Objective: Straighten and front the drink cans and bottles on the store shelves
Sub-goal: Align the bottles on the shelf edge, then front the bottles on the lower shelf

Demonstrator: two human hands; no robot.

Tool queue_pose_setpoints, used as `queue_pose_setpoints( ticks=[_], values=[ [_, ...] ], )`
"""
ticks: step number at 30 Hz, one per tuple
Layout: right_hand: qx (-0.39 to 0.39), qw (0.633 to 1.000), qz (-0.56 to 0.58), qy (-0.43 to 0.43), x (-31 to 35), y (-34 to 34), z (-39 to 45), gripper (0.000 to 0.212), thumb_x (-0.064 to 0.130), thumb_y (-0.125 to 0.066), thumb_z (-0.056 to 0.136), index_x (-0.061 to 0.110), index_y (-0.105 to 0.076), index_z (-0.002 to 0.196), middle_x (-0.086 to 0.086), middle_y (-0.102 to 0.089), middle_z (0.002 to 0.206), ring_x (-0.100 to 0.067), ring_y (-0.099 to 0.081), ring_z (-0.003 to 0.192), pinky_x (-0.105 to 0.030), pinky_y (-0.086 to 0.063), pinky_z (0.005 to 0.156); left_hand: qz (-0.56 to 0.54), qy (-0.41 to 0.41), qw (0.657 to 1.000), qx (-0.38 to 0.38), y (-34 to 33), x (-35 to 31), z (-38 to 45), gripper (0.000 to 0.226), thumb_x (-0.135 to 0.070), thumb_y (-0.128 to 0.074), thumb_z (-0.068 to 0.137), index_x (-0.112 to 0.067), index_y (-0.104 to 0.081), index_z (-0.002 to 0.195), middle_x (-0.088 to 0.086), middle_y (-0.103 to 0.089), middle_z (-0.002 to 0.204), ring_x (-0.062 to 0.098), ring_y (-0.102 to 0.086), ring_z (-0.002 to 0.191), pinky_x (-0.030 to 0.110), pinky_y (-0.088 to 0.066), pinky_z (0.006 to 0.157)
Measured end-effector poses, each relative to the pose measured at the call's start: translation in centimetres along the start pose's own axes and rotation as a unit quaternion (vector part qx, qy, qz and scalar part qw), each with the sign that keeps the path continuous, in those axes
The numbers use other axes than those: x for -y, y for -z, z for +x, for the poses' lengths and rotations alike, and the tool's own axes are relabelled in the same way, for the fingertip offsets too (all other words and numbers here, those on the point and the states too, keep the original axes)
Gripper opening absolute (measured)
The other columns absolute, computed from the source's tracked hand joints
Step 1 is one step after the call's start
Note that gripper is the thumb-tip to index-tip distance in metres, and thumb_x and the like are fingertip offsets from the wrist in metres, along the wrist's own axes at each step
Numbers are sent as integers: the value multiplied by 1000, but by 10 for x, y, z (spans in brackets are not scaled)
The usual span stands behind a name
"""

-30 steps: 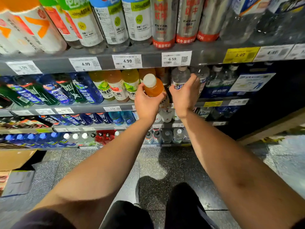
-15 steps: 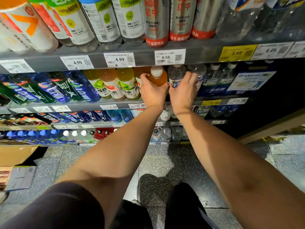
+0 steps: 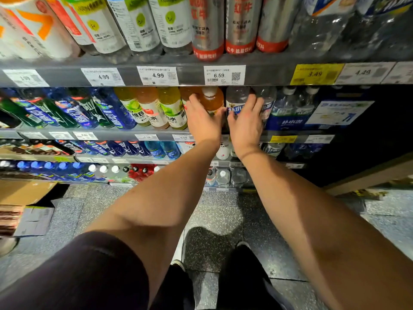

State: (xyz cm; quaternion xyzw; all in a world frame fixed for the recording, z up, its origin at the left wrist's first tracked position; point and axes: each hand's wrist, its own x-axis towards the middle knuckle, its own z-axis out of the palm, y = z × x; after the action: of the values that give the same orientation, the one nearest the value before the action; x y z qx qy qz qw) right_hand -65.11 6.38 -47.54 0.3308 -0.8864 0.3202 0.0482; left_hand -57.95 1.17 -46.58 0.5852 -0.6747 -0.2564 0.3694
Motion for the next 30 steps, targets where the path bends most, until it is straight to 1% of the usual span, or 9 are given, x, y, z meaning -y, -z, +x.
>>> queue_pose_setpoints(
  ticks=[3,6,9,14,17,22,25,27,30],
  values=[
    [3,1000,9,2,3,6,-5,56,28,-67,85,7,-43,132,-15,-46,125,-35,-65,95,-43,-57,71,-5,8,999,40,12,0,7,63,-28,-87,72,-10,-47,118,8,-64,116,28,-59,110,39,-48,92],
    [-31,999,8,-4,18,10,-18,54,28,-61,86,9,-43,133,-14,-49,125,-34,-62,101,-44,-55,72,-6,13,994,108,26,9,12,46,-22,-82,78,-13,-51,110,4,-67,108,25,-63,102,32,-47,81],
    [-65,996,66,-6,45,5,-37,48,25,-59,86,6,-49,128,-16,-55,123,-35,-58,109,-44,-52,82,-20,15,989,148,49,32,16,40,-20,-79,79,-14,-53,109,3,-68,109,24,-64,102,37,-51,87],
    [-51,994,82,-41,104,-34,-73,47,20,-67,79,0,-57,119,-26,-58,119,-41,-57,109,-44,-51,84,-48,11,989,140,105,97,44,35,-22,-78,78,-12,-53,101,8,-65,99,28,-62,93,43,-51,84],
    [-2,996,52,-67,135,-64,-94,49,21,-73,78,0,-60,120,-27,-58,118,-42,-57,109,-42,-49,86,-58,4,990,129,131,132,61,39,-27,-78,77,-11,-57,105,8,-65,103,28,-62,99,45,-51,88],
    [49,983,83,-157,154,-78,-98,71,34,-72,84,2,-42,140,-23,-41,145,-36,-35,136,-41,-35,107,-91,-4,982,164,155,154,86,42,-20,-81,77,-8,-60,112,6,-64,107,22,-61,98,35,-49,91],
    [60,977,114,-172,156,-85,-86,77,32,-76,81,3,-40,142,-21,-40,144,-36,-40,133,-39,-38,107,-101,-22,979,176,161,162,102,39,-16,-81,78,-10,-59,111,0,-59,103,16,-58,93,27,-46,86],
    [56,976,129,-167,157,-91,-79,74,32,-77,80,9,-42,141,-16,-45,141,-33,-46,130,-41,-42,106,-107,-24,979,173,162,165,109,42,-18,-81,78,-11,-59,114,2,-61,109,17,-61,97,31,-49,90],
    [46,978,134,-153,164,-95,-73,80,35,-75,81,15,-35,147,-13,-46,143,-32,-48,131,-46,-46,104,-118,-21,978,169,159,167,116,51,-18,-81,78,-11,-58,123,5,-61,120,19,-60,108,35,-48,98]
  ],
)
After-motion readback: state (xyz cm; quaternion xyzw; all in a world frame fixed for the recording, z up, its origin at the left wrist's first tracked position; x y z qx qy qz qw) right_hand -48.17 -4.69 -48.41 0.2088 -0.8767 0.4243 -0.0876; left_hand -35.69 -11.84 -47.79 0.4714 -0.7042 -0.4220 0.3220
